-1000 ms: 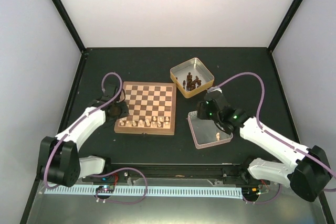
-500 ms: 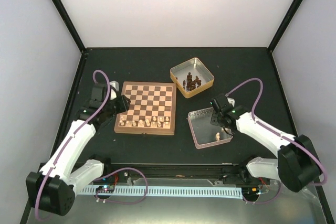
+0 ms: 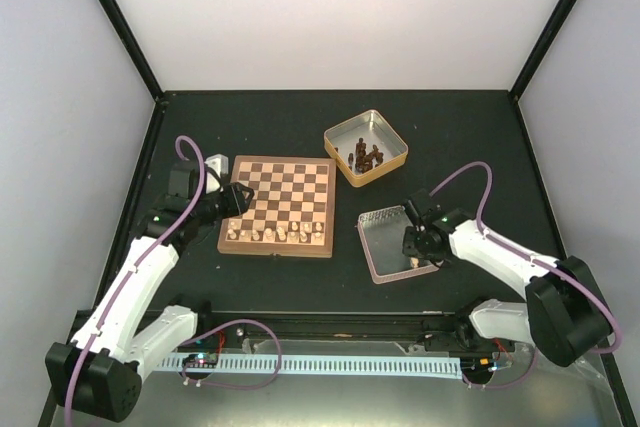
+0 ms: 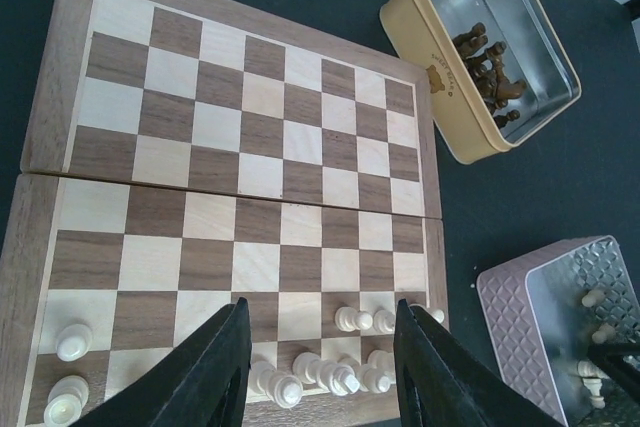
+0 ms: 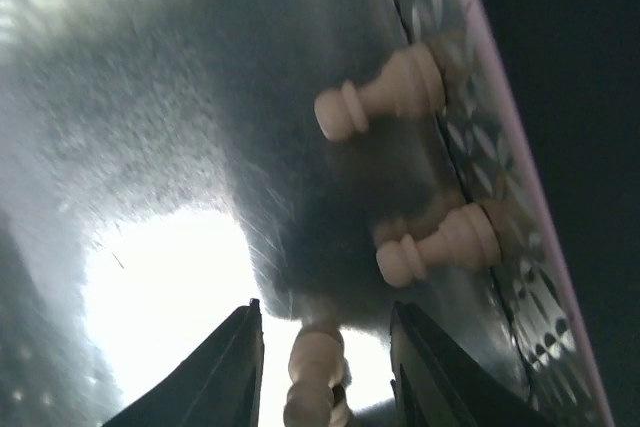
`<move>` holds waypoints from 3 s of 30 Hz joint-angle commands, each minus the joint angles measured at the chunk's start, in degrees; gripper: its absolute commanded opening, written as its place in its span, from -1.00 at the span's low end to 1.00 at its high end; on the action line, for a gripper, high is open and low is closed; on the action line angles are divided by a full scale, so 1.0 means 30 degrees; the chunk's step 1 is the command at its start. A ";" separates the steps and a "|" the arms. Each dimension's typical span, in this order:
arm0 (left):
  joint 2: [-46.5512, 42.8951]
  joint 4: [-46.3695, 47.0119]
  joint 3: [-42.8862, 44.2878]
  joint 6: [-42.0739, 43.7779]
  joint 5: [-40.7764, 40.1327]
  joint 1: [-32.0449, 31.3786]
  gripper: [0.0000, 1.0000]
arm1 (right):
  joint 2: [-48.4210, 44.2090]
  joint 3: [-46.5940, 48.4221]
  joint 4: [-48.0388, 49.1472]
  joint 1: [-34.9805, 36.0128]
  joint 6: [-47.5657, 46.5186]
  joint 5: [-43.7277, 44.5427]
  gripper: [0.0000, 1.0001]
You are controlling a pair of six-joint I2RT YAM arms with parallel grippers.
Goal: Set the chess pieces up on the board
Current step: Pick up the chess piece from the storage box, then place the chess piece on the chessboard.
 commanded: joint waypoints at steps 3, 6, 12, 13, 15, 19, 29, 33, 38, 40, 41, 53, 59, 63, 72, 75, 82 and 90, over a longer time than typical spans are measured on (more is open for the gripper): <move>0.0250 0.0335 0.0460 0.0084 0.0518 0.0134 -0.17 | 0.0277 -0.0314 -0.0285 0.0000 -0.0839 -0.1001 -0.42; 0.0269 0.0284 0.0462 0.0163 0.0486 0.0121 -0.17 | 0.0897 -0.0050 -0.0128 0.0047 -0.1087 -0.0883 -0.56; 0.0055 0.0131 0.0429 0.0241 0.0242 0.0111 -0.17 | 0.1044 0.0384 -0.0200 0.0217 -0.1112 -0.0742 -0.97; 0.0028 0.0111 0.0439 0.0249 0.0210 0.0119 -0.17 | 0.0912 0.0531 -0.0309 0.0272 -0.1096 -0.0657 -0.97; -0.0001 0.0104 0.0422 0.0240 0.0148 0.0133 -0.18 | 0.0546 0.0949 -0.0544 0.0414 -0.1031 -0.0553 -0.98; -0.0187 0.0009 0.0478 0.0215 -0.0342 0.0136 -0.17 | 0.0109 0.2185 -0.0769 0.0880 -0.0892 -0.0637 -0.98; -0.1791 -0.0580 0.0238 -0.0508 -0.3023 0.0129 -0.10 | 0.4142 0.8336 0.0720 0.5038 -0.0910 -0.0487 -0.97; -0.2782 -0.0044 -0.0454 -0.0653 -0.2618 0.0122 -0.07 | 0.6520 1.1519 0.1284 0.6418 -0.1081 -0.0559 -0.97; -0.3332 0.1815 -0.1776 -0.0368 0.1561 0.0137 -0.03 | 0.8031 1.3190 0.3354 0.6622 0.0509 -0.1958 -0.98; -0.3269 0.3291 -0.2849 -0.0738 0.3272 0.0108 -0.04 | 0.8190 1.3249 0.4212 0.6643 0.1473 -0.2164 -0.98; -0.3236 0.4147 -0.3293 -0.0998 0.4035 0.0082 -0.04 | 0.8199 1.3250 0.4560 0.6609 0.1977 -0.2266 -0.98; -0.3333 1.4650 -0.8064 -0.1606 0.2072 -0.4881 0.31 | 0.7594 1.3251 0.6523 0.6400 0.7566 -0.4173 -0.98; -0.1402 1.8460 -0.8965 -0.1650 0.0869 -0.6319 0.38 | 0.7231 1.3485 0.6708 0.6401 0.8264 -0.4375 -0.98; 0.0093 1.9620 -0.8904 -0.1402 -0.0180 -0.6812 0.33 | 0.6993 1.3481 0.6776 0.6412 0.8435 -0.4328 -0.98; 0.0941 1.3047 -0.5947 -0.1616 -0.4873 -0.6835 0.21 | 0.7590 1.3196 0.6257 0.6372 0.5971 -0.3366 -0.95; 0.1449 1.0568 -0.4815 -0.1841 -0.5739 -0.6793 0.14 | 0.8317 1.3641 0.5642 0.6398 0.4155 -0.3272 -0.93; 0.1426 0.7517 -0.3426 -0.2703 -0.6628 -0.6266 0.04 | 1.0501 1.5165 0.3691 0.6905 -0.0388 -0.1248 -0.89; 0.0100 0.4290 -0.2351 -0.2880 -0.5976 -0.3875 0.03 | 1.2854 1.6988 0.2786 0.8394 -0.3425 -0.0852 -0.86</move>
